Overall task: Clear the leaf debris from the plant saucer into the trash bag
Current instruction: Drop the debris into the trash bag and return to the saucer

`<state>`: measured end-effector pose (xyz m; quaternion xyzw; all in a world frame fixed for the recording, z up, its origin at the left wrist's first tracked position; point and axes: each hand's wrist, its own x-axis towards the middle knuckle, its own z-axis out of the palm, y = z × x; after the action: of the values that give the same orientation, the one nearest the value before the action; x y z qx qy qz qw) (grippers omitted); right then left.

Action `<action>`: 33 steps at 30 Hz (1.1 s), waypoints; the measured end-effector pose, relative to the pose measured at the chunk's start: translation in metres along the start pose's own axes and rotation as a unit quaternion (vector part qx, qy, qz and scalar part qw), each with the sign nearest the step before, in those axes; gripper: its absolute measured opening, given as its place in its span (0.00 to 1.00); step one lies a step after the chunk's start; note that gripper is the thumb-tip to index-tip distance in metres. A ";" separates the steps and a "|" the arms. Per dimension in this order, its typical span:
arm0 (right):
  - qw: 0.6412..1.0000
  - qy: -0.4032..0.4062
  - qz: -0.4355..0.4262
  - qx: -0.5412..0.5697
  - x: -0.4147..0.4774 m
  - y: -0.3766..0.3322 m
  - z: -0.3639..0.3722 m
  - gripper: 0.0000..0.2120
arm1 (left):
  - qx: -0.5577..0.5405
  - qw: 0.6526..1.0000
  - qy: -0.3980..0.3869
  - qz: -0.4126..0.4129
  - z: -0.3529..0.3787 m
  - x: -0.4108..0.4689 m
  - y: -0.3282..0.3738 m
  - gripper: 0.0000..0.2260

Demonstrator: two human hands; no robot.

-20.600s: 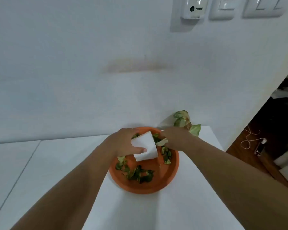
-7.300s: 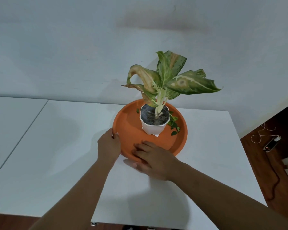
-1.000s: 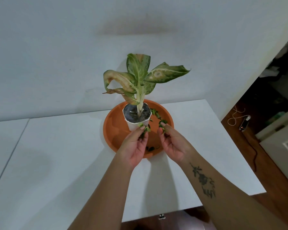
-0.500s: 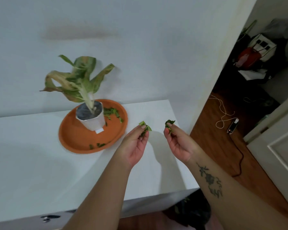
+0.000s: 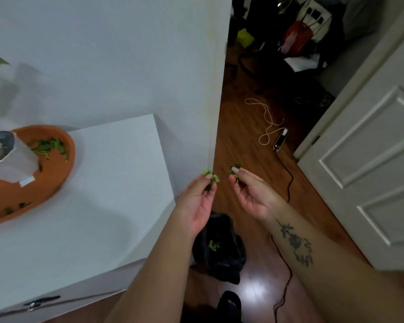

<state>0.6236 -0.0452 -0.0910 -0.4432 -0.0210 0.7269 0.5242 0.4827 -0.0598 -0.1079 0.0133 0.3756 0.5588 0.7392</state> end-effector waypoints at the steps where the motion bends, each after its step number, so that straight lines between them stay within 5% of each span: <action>1: 1.000 0.011 -0.001 -0.001 0.004 -0.001 -0.008 0.04 | 0.001 1.000 0.009 -0.005 0.000 0.005 -0.010 0.04; 11: 0.995 0.079 0.005 -0.055 0.067 0.032 -0.103 0.05 | 0.062 0.991 0.108 -0.040 -0.059 0.062 -0.091 0.05; 21: 0.977 0.117 0.070 -0.164 0.186 0.149 -0.250 0.05 | 0.181 0.952 0.222 -0.106 -0.198 0.159 -0.177 0.12; 28: 0.937 0.109 0.159 -0.291 0.237 0.195 -0.305 0.19 | 0.336 0.907 0.191 -0.170 -0.258 0.205 -0.210 0.10; 33: 0.906 0.110 0.178 -0.369 0.248 0.199 -0.319 0.23 | 0.339 0.899 0.187 -0.207 -0.273 0.219 -0.217 0.28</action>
<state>0.6735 -0.0792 -0.5371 -0.6788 -0.1507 0.6946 0.1843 0.5243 -0.0672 -0.5179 0.0798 0.6676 0.2241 0.7055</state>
